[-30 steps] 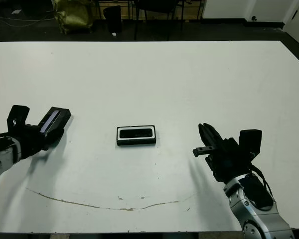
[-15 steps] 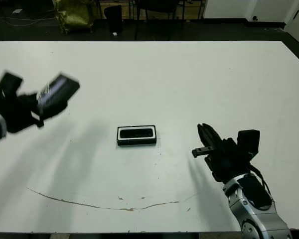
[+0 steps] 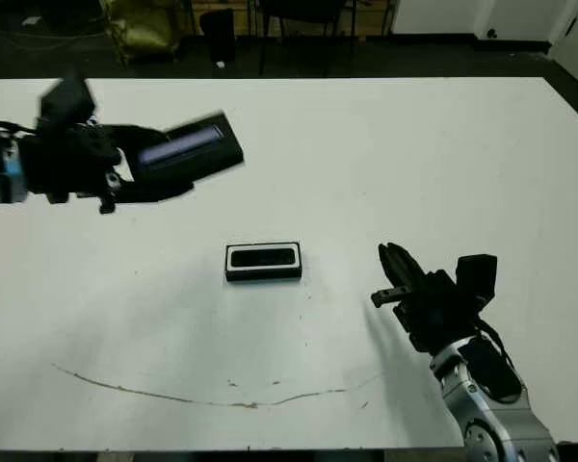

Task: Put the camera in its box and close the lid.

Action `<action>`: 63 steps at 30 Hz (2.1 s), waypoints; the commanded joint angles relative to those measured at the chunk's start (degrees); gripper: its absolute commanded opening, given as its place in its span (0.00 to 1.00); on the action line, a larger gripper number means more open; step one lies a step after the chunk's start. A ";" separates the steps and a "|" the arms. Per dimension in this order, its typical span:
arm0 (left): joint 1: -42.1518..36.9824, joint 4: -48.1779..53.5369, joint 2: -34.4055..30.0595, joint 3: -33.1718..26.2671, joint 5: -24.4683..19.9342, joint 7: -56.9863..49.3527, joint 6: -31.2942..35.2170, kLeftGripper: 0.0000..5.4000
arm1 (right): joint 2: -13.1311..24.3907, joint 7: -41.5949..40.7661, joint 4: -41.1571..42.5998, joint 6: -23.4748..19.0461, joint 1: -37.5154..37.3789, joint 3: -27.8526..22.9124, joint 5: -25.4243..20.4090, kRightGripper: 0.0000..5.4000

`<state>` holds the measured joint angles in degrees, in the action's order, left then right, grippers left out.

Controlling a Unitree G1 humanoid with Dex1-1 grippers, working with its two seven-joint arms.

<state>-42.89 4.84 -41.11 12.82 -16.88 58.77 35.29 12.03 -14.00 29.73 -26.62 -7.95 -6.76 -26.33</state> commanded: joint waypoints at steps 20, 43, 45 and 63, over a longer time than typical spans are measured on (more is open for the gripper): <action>-4.08 -27.98 12.34 8.14 7.42 12.91 -13.01 0.48 | -0.34 -2.97 -8.06 5.78 0.63 -0.46 -0.03 0.00; -6.71 -38.40 15.38 8.56 11.60 22.75 -21.29 0.48 | -0.56 -3.12 -9.50 6.07 0.57 -0.49 -0.32 0.00; -6.68 -39.06 15.71 8.31 11.68 22.73 -21.88 0.48 | -0.82 -4.30 -10.50 7.30 0.66 -0.78 -0.99 0.00; -3.24 -37.83 17.94 6.85 12.60 17.48 -20.36 0.48 | -0.75 -1.83 -7.84 4.99 0.04 -0.15 -0.25 0.00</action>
<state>-47.66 -33.07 -23.11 19.65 -5.02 76.66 15.03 11.27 -16.10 22.31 -20.96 -7.34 -6.95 -26.96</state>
